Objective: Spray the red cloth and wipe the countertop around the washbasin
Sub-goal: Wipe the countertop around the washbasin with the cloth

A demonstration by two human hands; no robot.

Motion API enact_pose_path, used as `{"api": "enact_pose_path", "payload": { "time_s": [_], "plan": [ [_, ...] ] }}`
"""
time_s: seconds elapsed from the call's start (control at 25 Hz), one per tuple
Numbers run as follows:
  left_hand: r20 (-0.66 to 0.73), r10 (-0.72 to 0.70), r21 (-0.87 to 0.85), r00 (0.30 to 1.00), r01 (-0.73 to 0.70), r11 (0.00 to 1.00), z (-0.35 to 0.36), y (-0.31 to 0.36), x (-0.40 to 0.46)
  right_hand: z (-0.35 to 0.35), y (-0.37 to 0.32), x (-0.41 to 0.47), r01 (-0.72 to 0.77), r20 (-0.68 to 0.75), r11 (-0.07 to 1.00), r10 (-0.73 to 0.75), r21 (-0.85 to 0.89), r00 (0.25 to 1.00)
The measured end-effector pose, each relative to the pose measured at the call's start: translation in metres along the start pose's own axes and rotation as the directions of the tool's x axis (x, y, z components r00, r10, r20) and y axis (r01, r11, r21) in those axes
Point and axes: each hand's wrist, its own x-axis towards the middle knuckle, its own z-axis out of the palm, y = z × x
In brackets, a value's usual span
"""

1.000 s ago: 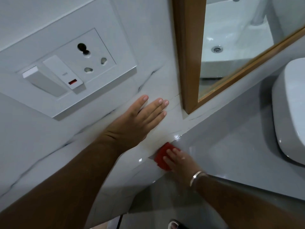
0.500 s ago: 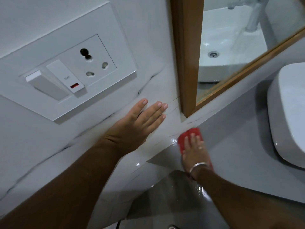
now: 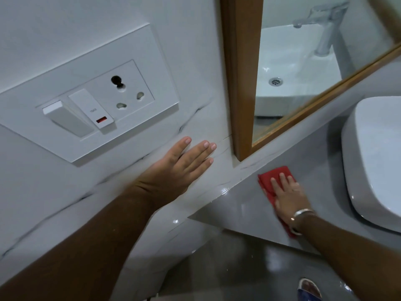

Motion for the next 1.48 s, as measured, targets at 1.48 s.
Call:
{"api": "enact_pose_path", "payload": {
  "time_s": [1.48],
  "plan": [
    [0.441, -0.827, -0.135, 0.349, 0.937, 0.323, -0.02, 0.122, -0.031, 0.011, 0.006, -0.064, 0.661, 0.191, 0.749, -0.654, 0.033, 0.732]
  ]
}}
